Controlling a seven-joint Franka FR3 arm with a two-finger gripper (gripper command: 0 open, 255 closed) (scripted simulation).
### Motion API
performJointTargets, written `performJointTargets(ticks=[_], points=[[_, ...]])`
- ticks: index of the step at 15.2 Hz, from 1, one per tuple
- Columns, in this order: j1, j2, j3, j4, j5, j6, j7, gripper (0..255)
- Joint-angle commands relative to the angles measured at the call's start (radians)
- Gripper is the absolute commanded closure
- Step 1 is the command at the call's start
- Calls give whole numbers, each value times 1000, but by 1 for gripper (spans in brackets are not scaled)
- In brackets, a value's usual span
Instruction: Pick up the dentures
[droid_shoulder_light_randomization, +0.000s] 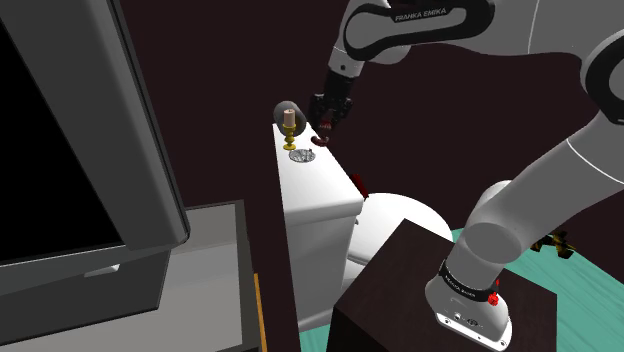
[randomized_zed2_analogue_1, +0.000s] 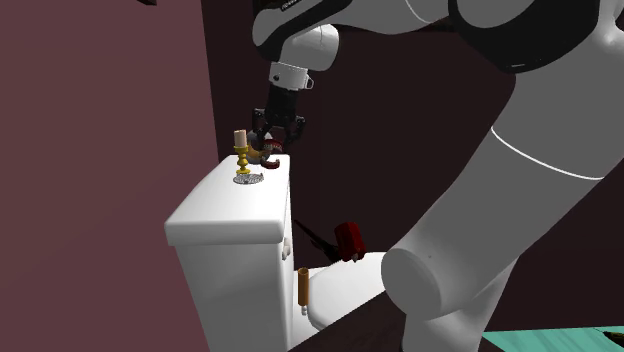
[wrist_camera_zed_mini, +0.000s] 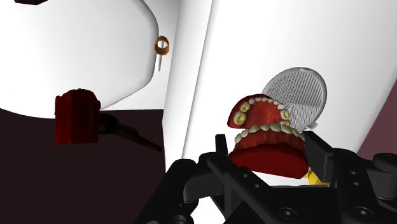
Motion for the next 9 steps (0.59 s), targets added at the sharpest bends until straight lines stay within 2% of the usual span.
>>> performJointTargets(ticks=[1, 9], points=[[0, 3, 1, 31, -2, -27, 7, 255], [-1, 10, -2, 133, -9, -122, 21, 255]])
